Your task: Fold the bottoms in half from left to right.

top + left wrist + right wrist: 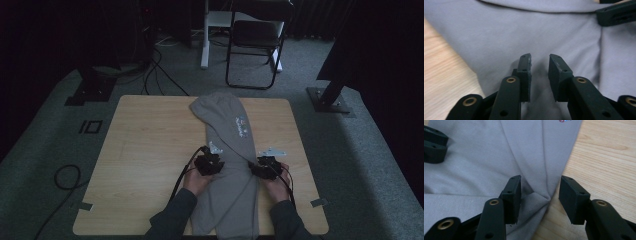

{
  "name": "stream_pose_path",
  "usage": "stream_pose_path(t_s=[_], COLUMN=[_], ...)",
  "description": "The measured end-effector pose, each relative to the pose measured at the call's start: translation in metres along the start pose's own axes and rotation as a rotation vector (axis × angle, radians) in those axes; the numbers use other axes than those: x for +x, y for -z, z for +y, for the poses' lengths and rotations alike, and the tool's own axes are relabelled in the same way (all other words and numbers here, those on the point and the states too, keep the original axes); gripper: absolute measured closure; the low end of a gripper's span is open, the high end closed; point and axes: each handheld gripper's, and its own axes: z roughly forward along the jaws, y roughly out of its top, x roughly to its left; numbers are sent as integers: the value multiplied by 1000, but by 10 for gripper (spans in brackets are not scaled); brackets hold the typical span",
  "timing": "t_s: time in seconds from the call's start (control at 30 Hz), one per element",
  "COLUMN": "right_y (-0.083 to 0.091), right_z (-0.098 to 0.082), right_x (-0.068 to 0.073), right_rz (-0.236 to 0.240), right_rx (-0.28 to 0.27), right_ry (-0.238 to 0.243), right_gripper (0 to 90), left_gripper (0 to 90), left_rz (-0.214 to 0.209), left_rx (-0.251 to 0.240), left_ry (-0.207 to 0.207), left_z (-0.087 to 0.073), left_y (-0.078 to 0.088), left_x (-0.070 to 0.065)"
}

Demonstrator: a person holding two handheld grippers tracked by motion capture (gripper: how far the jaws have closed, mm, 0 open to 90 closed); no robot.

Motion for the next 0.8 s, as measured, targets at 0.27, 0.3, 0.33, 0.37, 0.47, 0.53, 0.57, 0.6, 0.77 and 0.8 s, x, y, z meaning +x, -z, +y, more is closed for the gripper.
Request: stream_pose_path(t_s=[0.27, 0.3, 0.33, 0.37, 0.47, 0.53, 0.57, 0.6, 0.77, 0.8], right_y=[-10, -12, -15, -18, -28, -32, -35, -42, -45, -44], right_z=[11, 13, 16, 20, 29, 33, 36, 42, 46, 45], right_x=[12, 14, 18, 22, 32, 35, 37, 41, 42, 41], right_rz=[3, 5, 7, 3, 1, 5, 6, 6, 11, 14], right_rx=[12, 14, 17, 18, 20, 22, 24, 23, 36, 36], right_ry=[6, 10, 13, 26, 44, 44, 41, 49, 33, 32], right_gripper=[570, 570, 569, 569, 566, 564, 560, 549, 520, 511], left_gripper=[773, 773, 774, 774, 774, 774, 774, 774, 750, 750], left_rz=[46, 56, 65, 76, 109, 116, 134, 138, 130, 131], left_rx=[-26, -21, -23, -19, -20, -20, -23, -25, -25, -19], left_ry=[55, 56, 62, 66, 88, 98, 116, 127, 137, 123], left_z=[-8, -8, -9, -9, -10, -10, -9, -8, -11, -12], left_y=[7, 8, 9, 10, 12, 12, 12, 12, 14, 16], left_x=[26, 30, 35, 39, 53, 58, 68, 72, 72, 68])
